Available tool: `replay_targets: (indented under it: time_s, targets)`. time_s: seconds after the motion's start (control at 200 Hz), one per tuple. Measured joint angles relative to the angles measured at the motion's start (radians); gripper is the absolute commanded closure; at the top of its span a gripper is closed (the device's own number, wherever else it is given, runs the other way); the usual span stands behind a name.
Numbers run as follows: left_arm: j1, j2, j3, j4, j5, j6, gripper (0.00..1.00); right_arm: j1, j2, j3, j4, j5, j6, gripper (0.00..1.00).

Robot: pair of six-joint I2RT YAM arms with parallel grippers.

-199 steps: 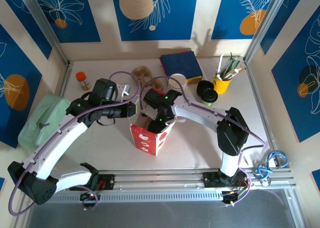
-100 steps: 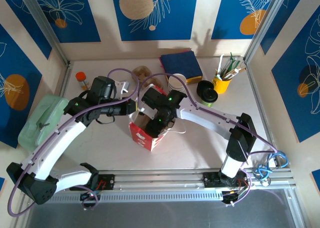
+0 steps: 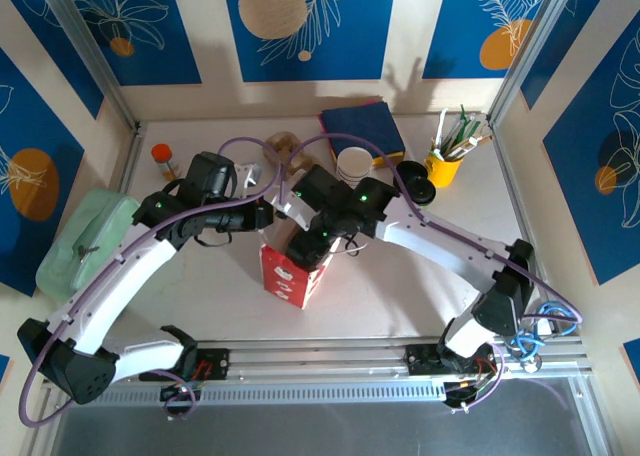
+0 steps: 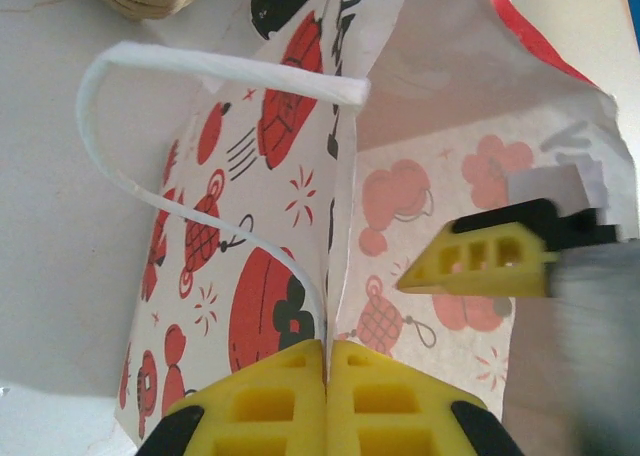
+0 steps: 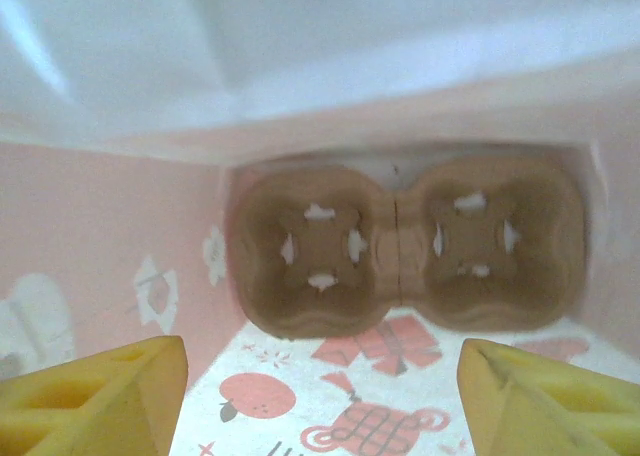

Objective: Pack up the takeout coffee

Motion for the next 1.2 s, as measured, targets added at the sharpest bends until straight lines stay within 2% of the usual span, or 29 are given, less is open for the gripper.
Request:
replay_targets:
  time_s: [0.33, 0.49, 0.555, 0.675, 0.825, 1.015, 1.2]
  targets:
    - [0.000, 0.000, -0.006, 0.000, 0.001, -0.005, 1.00, 0.002, -0.037, 0.014, 0.009, 0.003, 0.035, 0.27]
    - [0.000, -0.001, -0.010, 0.001, 0.000, -0.006, 0.93, 0.012, -0.089, 0.063, 0.010, 0.034, 0.096, 0.21]
    - [0.000, -0.001, -0.013, 0.004, 0.000, -0.008, 0.86, 0.013, -0.126, 0.081, 0.016, 0.048, 0.135, 0.16]
    - [0.000, -0.003, -0.016, 0.006, -0.001, -0.014, 0.74, 0.013, -0.180, 0.137, -0.003, 0.112, 0.257, 0.15]
    - [0.000, -0.012, -0.016, 0.013, -0.005, -0.023, 0.66, -0.010, -0.192, 0.204, -0.070, 0.212, 0.452, 0.15]
    - [0.000, -0.038, -0.016, 0.015, -0.028, -0.023, 0.60, -0.062, -0.188, 0.206, -0.173, 0.279, 0.681, 0.19]
    - [0.000, -0.063, -0.016, 0.015, -0.053, -0.022, 0.58, -0.093, -0.129, 0.230, -0.272, 0.291, 0.805, 0.25]
